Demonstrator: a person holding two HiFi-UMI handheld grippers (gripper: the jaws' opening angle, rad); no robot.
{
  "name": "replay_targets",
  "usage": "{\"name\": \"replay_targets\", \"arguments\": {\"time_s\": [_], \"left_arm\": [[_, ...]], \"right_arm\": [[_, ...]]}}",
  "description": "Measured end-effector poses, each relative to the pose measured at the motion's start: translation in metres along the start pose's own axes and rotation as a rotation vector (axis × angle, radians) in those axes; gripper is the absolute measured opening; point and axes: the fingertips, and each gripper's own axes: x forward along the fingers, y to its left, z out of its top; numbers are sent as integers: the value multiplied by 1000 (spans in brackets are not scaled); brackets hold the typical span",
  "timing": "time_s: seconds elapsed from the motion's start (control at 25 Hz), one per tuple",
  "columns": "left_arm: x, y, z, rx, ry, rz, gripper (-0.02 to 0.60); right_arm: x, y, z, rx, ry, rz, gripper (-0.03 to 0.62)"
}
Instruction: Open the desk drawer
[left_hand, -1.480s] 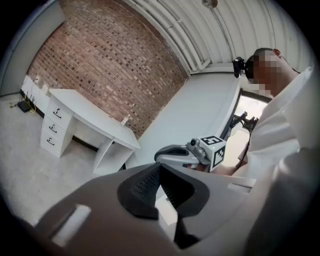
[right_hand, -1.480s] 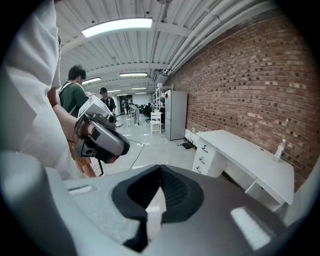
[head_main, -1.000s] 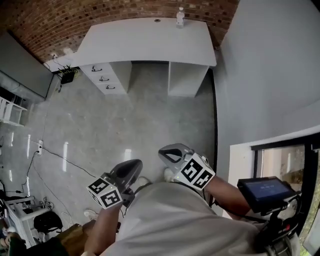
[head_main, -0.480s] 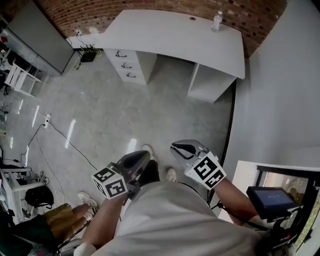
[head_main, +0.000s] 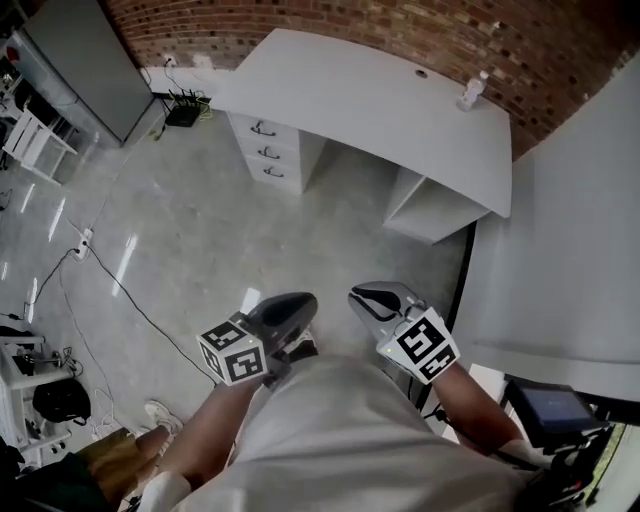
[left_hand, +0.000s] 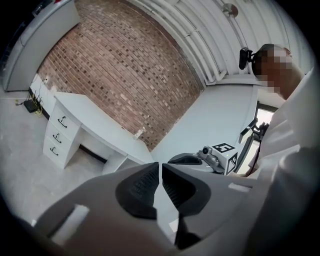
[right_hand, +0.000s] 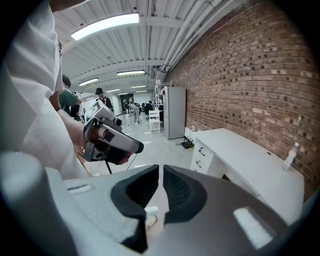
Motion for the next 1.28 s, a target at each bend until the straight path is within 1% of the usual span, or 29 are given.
{"name": "replay_targets", "arguments": {"time_s": [0.2,0.48,0.72,0.88,1.04,1.2,1.28], "left_arm": [[-8,59,49,-24,-27,-18,26],[-21,119,86,-76,-92,23,26],[-14,175,116,-126,-140,89,23],[-2,216,138,-145,-139,148,23],[22,257,169,-154,-145,212,18],[47,294,201,-172,-166,268,17],[57,312,215,-168,-172,305,17]], "right_arm": [[64,-30,46,-22,13,-5,21],[133,-45,88,-101,59,68,12],[191,-78,110,-137,75,161,9],[228,-111,123,-164,86,227,8],[262,-154,144,-227,96,298,8],[290,-200,159,-245,96,358,8],[304,-220,163,-252,102,389,8]]}}
